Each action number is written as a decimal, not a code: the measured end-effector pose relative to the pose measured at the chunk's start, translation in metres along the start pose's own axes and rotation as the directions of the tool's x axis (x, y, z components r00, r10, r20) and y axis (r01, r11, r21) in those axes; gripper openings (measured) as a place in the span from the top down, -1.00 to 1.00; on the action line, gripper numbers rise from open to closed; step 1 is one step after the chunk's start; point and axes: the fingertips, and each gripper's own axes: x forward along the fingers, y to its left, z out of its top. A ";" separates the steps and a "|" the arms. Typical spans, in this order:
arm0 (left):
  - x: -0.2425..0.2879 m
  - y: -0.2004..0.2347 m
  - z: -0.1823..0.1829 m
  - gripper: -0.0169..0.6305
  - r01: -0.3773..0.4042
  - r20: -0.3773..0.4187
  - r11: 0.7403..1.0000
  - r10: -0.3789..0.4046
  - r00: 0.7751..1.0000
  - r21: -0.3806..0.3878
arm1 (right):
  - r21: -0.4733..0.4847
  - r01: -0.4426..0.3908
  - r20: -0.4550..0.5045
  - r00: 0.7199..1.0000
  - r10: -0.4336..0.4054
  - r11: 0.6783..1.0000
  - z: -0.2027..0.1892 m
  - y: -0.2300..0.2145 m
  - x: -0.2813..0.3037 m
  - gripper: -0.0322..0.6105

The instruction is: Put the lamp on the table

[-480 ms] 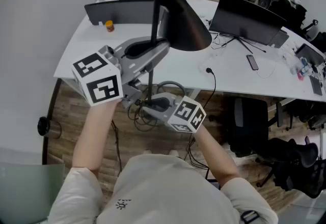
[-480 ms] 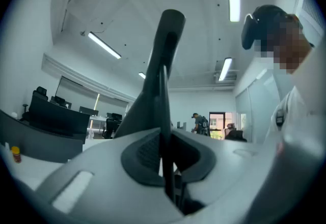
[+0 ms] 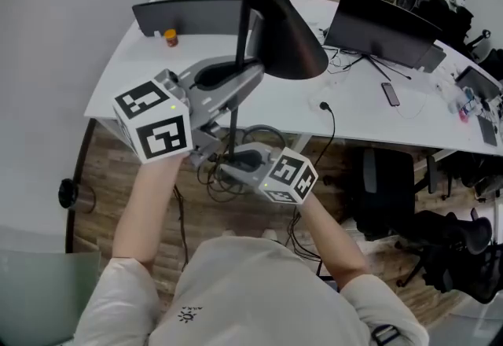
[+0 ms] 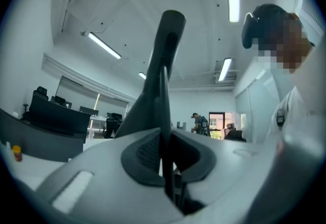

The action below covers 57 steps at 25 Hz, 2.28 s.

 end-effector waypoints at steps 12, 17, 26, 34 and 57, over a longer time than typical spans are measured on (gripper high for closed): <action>-0.001 -0.001 0.002 0.92 0.011 0.006 1.000 -0.011 1.000 0.002 | -0.013 0.024 0.000 1.000 -0.024 1.000 0.000 0.000 0.000 0.72; -0.001 -0.001 0.001 0.92 0.019 0.006 1.000 -0.019 1.000 -0.003 | -0.014 0.030 -0.001 1.000 -0.030 0.999 -0.001 0.000 0.000 0.72; -0.001 -0.001 0.002 0.92 0.029 0.003 1.000 -0.029 1.000 -0.008 | -0.020 0.045 0.005 0.999 -0.045 0.999 0.001 0.002 0.000 0.72; -0.001 -0.001 0.001 0.92 0.038 -0.007 0.999 -0.038 0.999 -0.020 | -0.014 0.059 0.014 0.998 -0.059 0.998 0.001 0.003 0.001 0.72; 0.001 -0.007 0.002 0.93 0.039 0.005 0.999 -0.039 0.999 -0.029 | -0.009 0.050 0.010 0.999 -0.050 0.999 0.000 0.007 -0.002 0.72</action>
